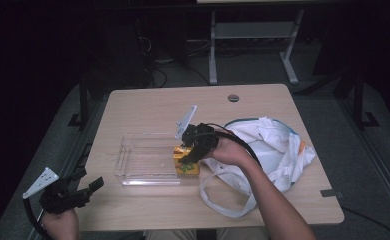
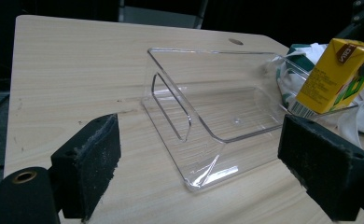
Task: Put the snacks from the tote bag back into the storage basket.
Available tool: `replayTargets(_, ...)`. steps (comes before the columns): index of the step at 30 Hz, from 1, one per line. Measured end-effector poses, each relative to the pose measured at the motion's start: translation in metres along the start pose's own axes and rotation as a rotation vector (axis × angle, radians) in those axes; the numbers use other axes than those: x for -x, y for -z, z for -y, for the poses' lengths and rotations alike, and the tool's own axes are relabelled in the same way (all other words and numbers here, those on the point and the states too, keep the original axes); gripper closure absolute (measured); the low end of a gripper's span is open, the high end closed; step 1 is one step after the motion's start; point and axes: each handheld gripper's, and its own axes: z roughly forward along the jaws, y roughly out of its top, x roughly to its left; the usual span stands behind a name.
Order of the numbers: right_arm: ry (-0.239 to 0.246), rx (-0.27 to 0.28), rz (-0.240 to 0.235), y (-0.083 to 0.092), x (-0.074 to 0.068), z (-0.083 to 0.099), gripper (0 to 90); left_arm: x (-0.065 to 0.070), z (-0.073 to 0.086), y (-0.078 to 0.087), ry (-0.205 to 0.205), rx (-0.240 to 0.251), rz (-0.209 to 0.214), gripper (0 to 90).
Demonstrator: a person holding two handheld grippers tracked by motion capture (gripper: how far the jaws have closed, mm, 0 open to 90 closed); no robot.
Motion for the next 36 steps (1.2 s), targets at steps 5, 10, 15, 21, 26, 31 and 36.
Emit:
replayTargets(5, -0.003, -0.004, -0.003, -0.004, 0.0, 0.003, 51.8, 0.0, 0.0, 0.0, 0.0, 0.003, 0.002, 12.7)
replayTargets(10, -0.003, 0.0, -0.004, -0.005, 0.0, 0.003, 51.8, 0.0, 0.0, 0.0, 0.004, 0.006, 0.002, 12.7)
replayTargets(15, -0.005, -0.003, -0.006, -0.008, 0.001, 0.006, 51.8, 0.0, 0.0, 0.0, 0.003, 0.006, 0.001, 12.7)
replayTargets(21, -0.006, -0.009, -0.009, -0.012, 0.001, 0.009, 51.7, 0.0, -0.001, 0.001, -0.003, 0.011, -0.003, 12.7)
replayTargets(26, -0.006, -0.012, -0.011, -0.014, 0.001, 0.01, 51.7, 0.0, 0.0, 0.002, -0.001, 0.012, -0.004, 12.6)
replayTargets(31, -0.011, -0.014, -0.013, -0.016, 0.001, 0.012, 51.7, 0.0, 0.0, 0.002, 0.0, 0.013, -0.003, 12.7)
replayTargets(36, -0.01, -0.018, -0.015, -0.017, 0.001, 0.012, 51.6, 0.0, -0.001, 0.001, -0.003, 0.009, -0.007, 12.7)
